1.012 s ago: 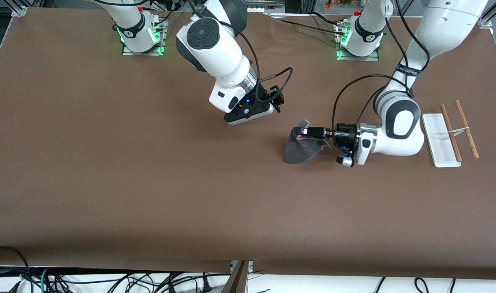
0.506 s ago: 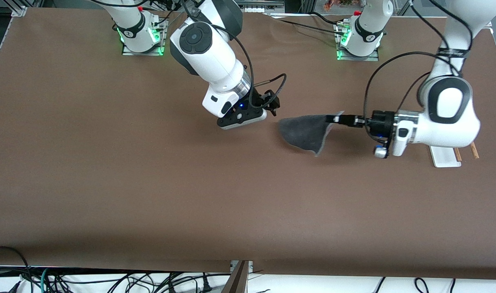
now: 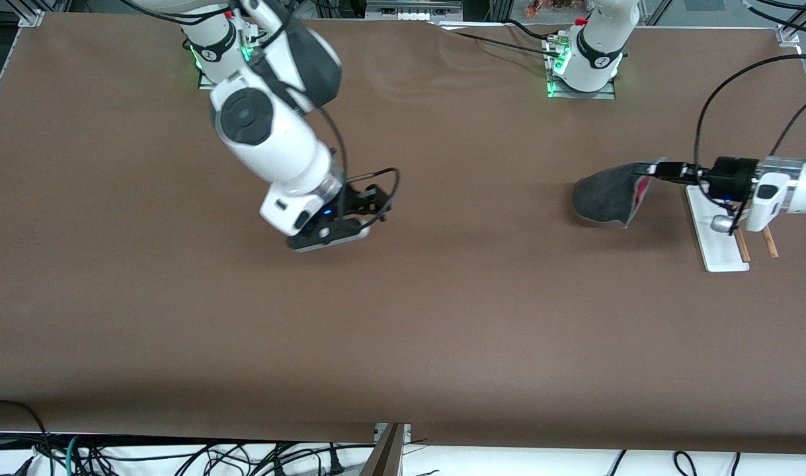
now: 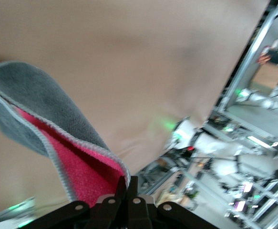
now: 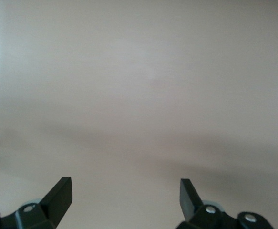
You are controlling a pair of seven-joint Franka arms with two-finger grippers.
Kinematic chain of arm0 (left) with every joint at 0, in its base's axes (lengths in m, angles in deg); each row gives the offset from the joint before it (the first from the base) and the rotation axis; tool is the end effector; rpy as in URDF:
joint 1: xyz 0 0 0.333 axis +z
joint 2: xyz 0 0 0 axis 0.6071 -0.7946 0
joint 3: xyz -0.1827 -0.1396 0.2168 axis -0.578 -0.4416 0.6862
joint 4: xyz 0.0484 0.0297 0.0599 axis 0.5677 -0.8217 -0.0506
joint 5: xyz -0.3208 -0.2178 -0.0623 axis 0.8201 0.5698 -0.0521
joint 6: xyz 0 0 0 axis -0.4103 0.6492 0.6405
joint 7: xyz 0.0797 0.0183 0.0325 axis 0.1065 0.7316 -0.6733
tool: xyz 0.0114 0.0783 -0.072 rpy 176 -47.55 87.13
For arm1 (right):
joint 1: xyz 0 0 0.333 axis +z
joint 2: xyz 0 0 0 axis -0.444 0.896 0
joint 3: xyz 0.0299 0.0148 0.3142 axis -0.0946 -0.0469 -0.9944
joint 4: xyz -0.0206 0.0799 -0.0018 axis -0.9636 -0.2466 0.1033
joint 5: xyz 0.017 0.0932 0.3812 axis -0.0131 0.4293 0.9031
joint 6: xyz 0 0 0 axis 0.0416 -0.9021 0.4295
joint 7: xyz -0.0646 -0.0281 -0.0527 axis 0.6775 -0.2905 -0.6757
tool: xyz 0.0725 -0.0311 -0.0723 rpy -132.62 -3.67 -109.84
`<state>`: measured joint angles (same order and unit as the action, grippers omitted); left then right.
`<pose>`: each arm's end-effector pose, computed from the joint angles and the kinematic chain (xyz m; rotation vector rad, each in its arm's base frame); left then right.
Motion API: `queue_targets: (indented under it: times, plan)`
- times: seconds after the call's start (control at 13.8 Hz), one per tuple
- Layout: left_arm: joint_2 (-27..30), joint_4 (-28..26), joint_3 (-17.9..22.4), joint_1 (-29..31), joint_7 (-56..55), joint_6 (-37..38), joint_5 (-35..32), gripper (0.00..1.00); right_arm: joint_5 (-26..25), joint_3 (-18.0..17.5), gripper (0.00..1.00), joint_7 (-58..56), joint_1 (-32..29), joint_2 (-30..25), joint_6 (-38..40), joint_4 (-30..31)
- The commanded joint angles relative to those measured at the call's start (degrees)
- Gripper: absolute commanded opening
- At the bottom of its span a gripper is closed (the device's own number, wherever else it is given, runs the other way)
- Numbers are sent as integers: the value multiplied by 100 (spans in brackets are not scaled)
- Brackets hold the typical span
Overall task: Pass towel and hang on rack
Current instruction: 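Carry the towel with the left gripper over the wooden dowel rack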
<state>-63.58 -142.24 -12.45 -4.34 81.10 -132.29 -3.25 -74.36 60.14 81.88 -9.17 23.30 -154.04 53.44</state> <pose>0.5411 0.0996 0.3915 2.2037 0.0435 -0.6032 0.6083 0.3752 0.4556 -2.9054 -0.2299 -0.0245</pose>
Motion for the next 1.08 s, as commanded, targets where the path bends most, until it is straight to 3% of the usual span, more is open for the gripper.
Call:
queue_targets:
  times: [0.0, 0.07, 0.29, 0.51, 0.8, 1.01]
  plan:
    - [-163, 374, -78, 316, 699, 260, -866, 0, -60, -10, 100, -722, -609, -246, 774, -59]
    - [-164, 401, -78, 456, 884, 260, -1130, 0, -60, 86, 100, -1073, -803, -368, 968, -50]
    - [-190, 777, -78, 642, 1595, 339, -2000, 0, 1, 919, 100, -1856, -1103, -773, 1925, -6]
    - [-461, 1295, -78, 668, 2281, 348, -2634, 0, -25, 1518, 100, -2543, -1358, -1142, 2550, 11]
    - [-980, 2201, -78, 634, 2915, 523, -3162, 0, -419, 1616, 100, -2641, -1735, -1590, 2569, 231]
    - [-1042, 2334, -78, 660, 3301, 523, -3338, 0, -526, 1616, 100, -2580, -1938, -2099, 2464, 424]
